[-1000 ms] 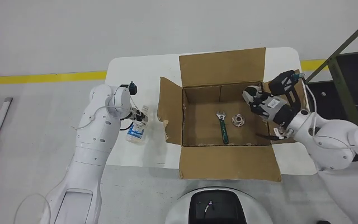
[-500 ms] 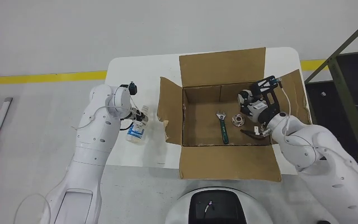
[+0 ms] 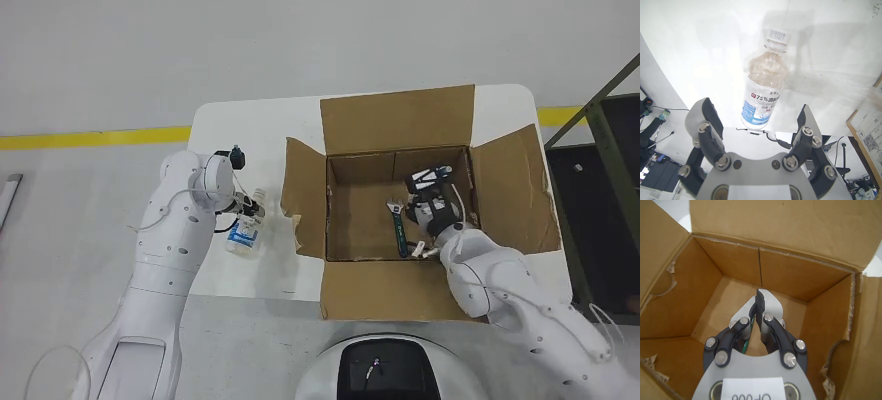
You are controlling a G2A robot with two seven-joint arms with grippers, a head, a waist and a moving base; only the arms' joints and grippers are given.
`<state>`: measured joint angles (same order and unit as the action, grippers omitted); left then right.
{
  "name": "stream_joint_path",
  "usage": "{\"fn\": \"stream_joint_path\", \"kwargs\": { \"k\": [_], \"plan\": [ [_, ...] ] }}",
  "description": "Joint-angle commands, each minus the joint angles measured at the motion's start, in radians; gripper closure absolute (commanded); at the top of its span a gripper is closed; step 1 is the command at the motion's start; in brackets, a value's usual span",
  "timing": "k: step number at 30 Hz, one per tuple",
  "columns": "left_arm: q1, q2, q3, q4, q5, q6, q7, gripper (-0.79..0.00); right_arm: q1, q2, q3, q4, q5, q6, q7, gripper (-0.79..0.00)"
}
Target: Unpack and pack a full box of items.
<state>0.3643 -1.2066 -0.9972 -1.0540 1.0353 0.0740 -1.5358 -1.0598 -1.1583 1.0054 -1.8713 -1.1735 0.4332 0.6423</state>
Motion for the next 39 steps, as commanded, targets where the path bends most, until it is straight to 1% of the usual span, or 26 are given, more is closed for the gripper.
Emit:
{"fn": "stream_joint_path", "kwargs": {
  "k": [1, 5, 8, 17, 18, 19, 20, 22, 25, 26, 27, 28, 30, 33, 37, 39],
  "plan": [
    [0.000, 0.000, 0.000, 0.000, 0.000, 0.000, 0.000, -0.785, 0.062, -0.022, -0.050, 0.069, 0.029, 0.075, 0.038, 0.000],
    [0.000, 0.000, 0.000, 0.000, 0.000, 0.000, 0.000, -0.785, 0.161, -0.057, -0.098, 0.180, 0.086, 0.152, 0.108, 0.000],
    [0.000, 0.000, 0.000, 0.000, 0.000, 0.000, 0.000, -0.785, 0.200, -0.073, -0.115, 0.221, 0.098, 0.159, 0.125, 0.000],
    [0.000, 0.000, 0.000, 0.000, 0.000, 0.000, 0.000, -0.785, 0.205, -0.077, -0.117, 0.221, 0.099, 0.150, 0.118, 0.000],
    [0.000, 0.000, 0.000, 0.000, 0.000, 0.000, 0.000, -0.785, 0.205, -0.077, -0.117, 0.221, 0.099, 0.150, 0.118, -0.046],
    [0.000, 0.000, 0.000, 0.000, 0.000, 0.000, 0.000, -0.785, 0.202, -0.077, -0.117, 0.220, 0.102, 0.145, 0.114, -0.037],
    [0.000, 0.000, 0.000, 0.000, 0.000, 0.000, 0.000, -0.785, 0.192, -0.078, -0.111, 0.218, 0.114, 0.134, 0.105, 0.000],
    [0.000, 0.000, 0.000, 0.000, 0.000, 0.000, 0.000, -0.785, 0.184, -0.079, -0.096, 0.219, 0.130, 0.128, 0.111, 0.000],
    [0.000, 0.000, 0.000, 0.000, 0.000, 0.000, 0.000, -0.785, 0.183, -0.084, -0.085, 0.211, 0.141, 0.157, 0.151, 0.000],
    [0.000, 0.000, 0.000, 0.000, 0.000, 0.000, 0.000, -0.785, 0.186, -0.086, -0.084, 0.210, 0.137, 0.167, 0.165, -0.012],
    [0.000, 0.000, 0.000, 0.000, 0.000, 0.000, 0.000, -0.785, 0.188, -0.088, -0.089, 0.209, 0.124, 0.176, 0.182, -0.126],
    [0.000, 0.000, 0.000, 0.000, 0.000, 0.000, 0.000, -0.785, 0.190, -0.090, -0.093, 0.210, 0.118, 0.188, 0.205, -0.222],
    [0.000, 0.000, 0.000, 0.000, 0.000, 0.000, 0.000, -0.785, 0.200, -0.095, -0.103, 0.217, 0.105, 0.201, 0.239, -0.274],
    [0.000, 0.000, 0.000, 0.000, 0.000, 0.000, 0.000, -0.785, 0.218, -0.104, -0.119, 0.240, 0.086, 0.224, 0.286, -0.311],
    [0.000, 0.000, 0.000, 0.000, 0.000, 0.000, 0.000, -0.785, 0.242, -0.116, -0.131, 0.261, 0.086, 0.238, 0.343, -0.382],
    [0.000, 0.000, 0.000, 0.000, 0.000, 0.000, 0.000, -0.785, 0.248, -0.121, -0.134, 0.267, 0.081, 0.242, 0.352, -0.388]
  ]
}}
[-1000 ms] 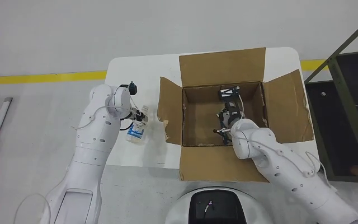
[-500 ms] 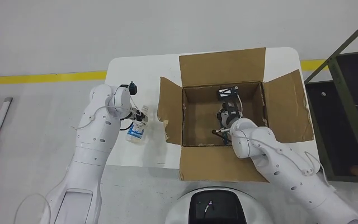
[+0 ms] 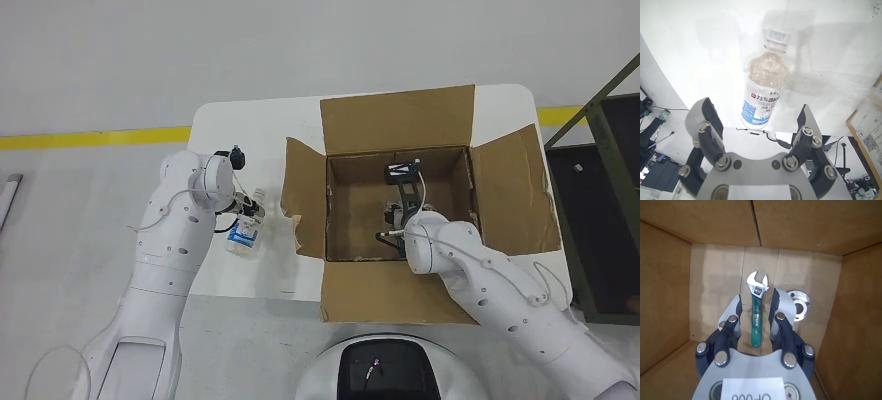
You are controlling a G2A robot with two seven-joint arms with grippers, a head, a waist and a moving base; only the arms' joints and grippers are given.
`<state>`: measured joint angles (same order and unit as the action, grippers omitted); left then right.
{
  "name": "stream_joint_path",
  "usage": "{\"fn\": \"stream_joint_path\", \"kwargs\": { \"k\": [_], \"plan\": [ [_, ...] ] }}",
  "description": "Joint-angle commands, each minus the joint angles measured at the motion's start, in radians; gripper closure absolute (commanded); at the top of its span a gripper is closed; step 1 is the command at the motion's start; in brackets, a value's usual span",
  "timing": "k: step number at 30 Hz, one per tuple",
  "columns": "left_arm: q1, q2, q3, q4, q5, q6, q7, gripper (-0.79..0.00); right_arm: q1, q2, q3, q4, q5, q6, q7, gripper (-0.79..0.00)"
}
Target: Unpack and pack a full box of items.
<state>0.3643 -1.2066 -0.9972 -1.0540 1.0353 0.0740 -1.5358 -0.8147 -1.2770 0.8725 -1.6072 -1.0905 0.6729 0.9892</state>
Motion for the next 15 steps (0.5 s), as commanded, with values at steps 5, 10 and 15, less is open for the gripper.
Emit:
{"fn": "stream_joint_path", "kwargs": {
  "k": [5, 10, 15],
  "plan": [
    [0.000, 0.000, 0.000, 0.000, 0.000, 0.000, 0.000, -0.785, 0.008, -0.011, 0.007, 0.020, -0.001, 0.005, 0.032, -0.480],
    [0.000, 0.000, 0.000, 0.000, 0.000, 0.000, 0.000, -0.785, 0.015, -0.013, 0.013, 0.011, -0.019, -0.028, 0.060, -0.785],
    [0.000, 0.000, 0.000, 0.000, 0.000, 0.000, 0.000, -0.785, 0.015, -0.013, 0.013, 0.011, -0.019, -0.028, 0.060, -0.785]
  ]
}}
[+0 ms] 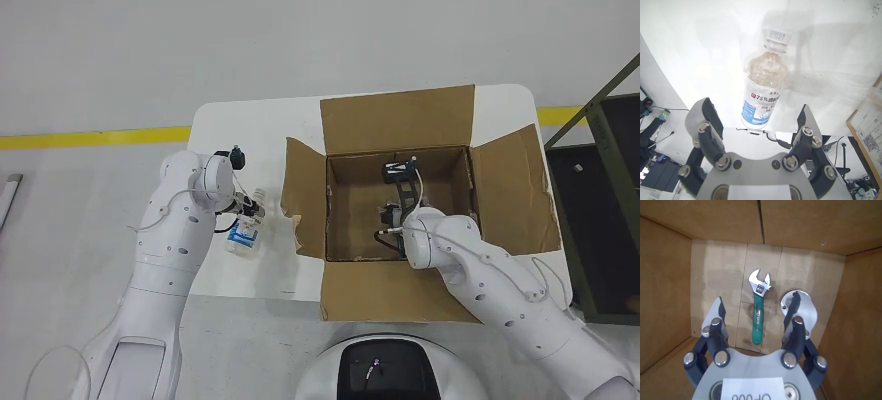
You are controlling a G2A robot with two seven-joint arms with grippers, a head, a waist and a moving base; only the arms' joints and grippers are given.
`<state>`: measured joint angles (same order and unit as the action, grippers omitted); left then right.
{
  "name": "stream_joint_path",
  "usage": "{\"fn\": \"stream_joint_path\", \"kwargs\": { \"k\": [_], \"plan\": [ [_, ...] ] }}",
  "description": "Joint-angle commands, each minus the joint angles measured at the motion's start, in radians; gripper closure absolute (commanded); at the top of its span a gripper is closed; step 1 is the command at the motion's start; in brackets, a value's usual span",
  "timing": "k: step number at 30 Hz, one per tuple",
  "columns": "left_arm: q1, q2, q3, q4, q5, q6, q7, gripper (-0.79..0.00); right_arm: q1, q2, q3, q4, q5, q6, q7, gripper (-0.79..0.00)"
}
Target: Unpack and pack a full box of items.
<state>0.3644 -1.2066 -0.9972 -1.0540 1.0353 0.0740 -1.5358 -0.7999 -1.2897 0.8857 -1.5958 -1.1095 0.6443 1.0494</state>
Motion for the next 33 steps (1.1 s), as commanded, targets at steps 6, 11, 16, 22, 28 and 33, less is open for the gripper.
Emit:
{"fn": "stream_joint_path", "kwargs": {
  "k": [6, 11, 16, 22, 28, 33],
  "plan": [
    [0.000, 0.000, 0.000, 0.000, 0.000, 0.000, 0.000, -0.785, 0.000, 0.000, 0.000, 0.000, 0.000, 0.000, 0.000, -0.785],
    [0.000, 0.000, 0.000, 0.000, 0.000, 0.000, 0.000, -0.785, 0.012, -0.007, 0.000, -0.011, 0.001, -0.041, 0.003, -0.785],
    [0.000, 0.000, 0.000, 0.000, 0.000, 0.000, 0.000, -0.785, 0.083, -0.029, -0.026, 0.016, -0.023, 0.011, 0.115, -0.785],
    [0.000, 0.000, 0.000, 0.000, 0.000, 0.000, 0.000, -0.785, 0.148, -0.067, -0.051, 0.131, -0.019, -0.039, 0.165, -0.785],
    [0.000, 0.000, 0.000, 0.000, 0.000, 0.000, 0.000, -0.785, 0.176, -0.109, -0.037, 0.228, 0.001, -0.058, 0.184, -0.785],
    [0.000, 0.000, 0.000, 0.000, 0.000, 0.000, 0.000, -0.785, 0.177, -0.113, -0.034, 0.233, 0.000, -0.057, 0.184, -0.785]
  ]
}}
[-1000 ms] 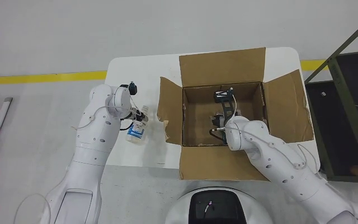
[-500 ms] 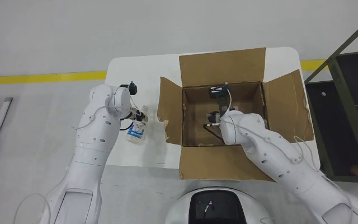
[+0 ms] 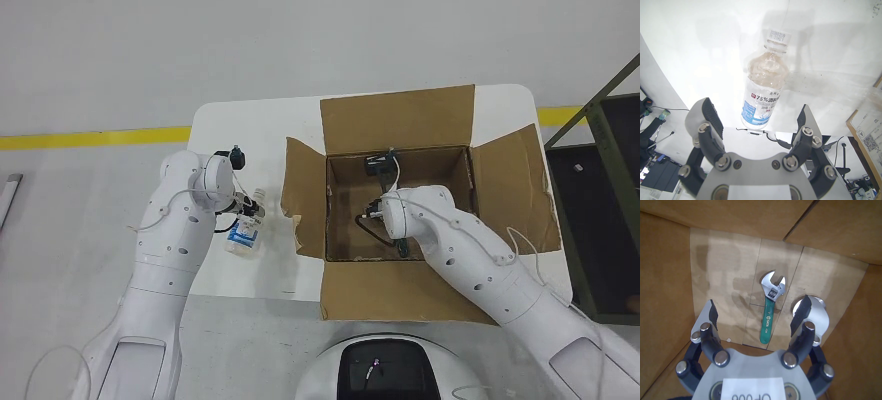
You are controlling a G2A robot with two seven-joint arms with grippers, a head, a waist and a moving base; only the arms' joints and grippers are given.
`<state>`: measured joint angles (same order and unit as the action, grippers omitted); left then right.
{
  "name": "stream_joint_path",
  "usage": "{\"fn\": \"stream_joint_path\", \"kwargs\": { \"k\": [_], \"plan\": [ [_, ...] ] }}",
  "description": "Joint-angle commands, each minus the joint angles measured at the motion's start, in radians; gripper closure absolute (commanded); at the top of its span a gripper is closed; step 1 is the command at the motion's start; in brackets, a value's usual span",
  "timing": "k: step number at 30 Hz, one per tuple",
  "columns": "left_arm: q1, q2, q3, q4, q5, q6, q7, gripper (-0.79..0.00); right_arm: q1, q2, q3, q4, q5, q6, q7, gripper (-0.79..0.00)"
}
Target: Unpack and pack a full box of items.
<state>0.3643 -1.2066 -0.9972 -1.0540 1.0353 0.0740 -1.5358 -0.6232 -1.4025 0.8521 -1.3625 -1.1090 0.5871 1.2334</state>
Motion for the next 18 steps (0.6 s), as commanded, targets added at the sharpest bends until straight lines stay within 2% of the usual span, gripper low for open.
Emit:
{"fn": "stream_joint_path", "kwargs": {
  "k": [1, 10, 18],
  "plan": [
    [0.000, 0.000, 0.000, 0.000, 0.000, 0.000, 0.000, -0.785, 0.000, 0.000, 0.000, 0.000, 0.000, 0.000, 0.000, -0.785],
    [0.000, 0.000, 0.000, 0.000, 0.000, 0.000, 0.000, -0.785, -0.036, -0.001, 0.009, -0.023, 0.004, -0.009, -0.028, -0.785],
    [0.000, 0.000, 0.000, 0.000, 0.000, 0.000, 0.000, -0.785, -0.055, -0.016, -0.014, -0.042, -0.081, 0.013, -0.014, -0.785]
  ]
}}
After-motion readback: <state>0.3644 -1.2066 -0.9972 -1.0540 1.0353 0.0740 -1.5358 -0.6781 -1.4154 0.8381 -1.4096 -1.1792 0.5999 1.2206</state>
